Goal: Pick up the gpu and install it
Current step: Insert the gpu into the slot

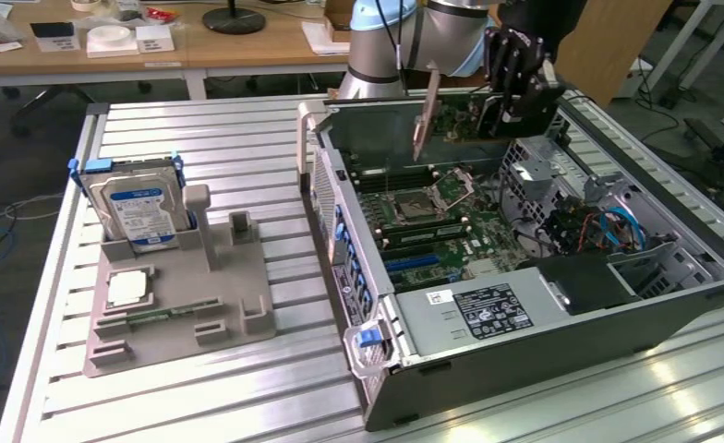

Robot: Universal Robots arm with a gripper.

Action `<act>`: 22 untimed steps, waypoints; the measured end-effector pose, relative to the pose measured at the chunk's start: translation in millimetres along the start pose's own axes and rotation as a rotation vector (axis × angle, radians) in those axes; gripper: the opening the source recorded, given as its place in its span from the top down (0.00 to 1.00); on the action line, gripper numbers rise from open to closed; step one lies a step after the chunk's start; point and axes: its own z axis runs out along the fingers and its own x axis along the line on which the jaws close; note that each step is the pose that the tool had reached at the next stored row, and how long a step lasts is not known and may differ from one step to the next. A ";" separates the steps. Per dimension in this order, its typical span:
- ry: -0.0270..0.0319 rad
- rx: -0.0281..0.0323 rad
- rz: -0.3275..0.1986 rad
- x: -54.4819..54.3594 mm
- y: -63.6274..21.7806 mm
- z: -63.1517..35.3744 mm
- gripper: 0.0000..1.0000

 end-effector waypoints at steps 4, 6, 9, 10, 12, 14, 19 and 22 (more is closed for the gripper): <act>-0.0032 -0.0012 -0.051 0.0 0.0 0.2 0.72; -0.0034 -0.0013 -0.053 0.1 0.2 0.8 0.72; -0.0031 -0.0046 -0.053 0.3 1.3 5.2 0.72; -0.0032 -0.0061 -0.053 0.3 1.6 6.6 0.72; -0.0029 -0.0105 -0.053 0.4 2.1 8.8 0.72; -0.0029 -0.0141 -0.053 0.4 2.4 11.0 0.72; -0.0017 -0.0341 -0.053 0.5 2.5 14.3 0.72; -0.0008 -0.0467 -0.052 0.5 2.6 15.3 0.72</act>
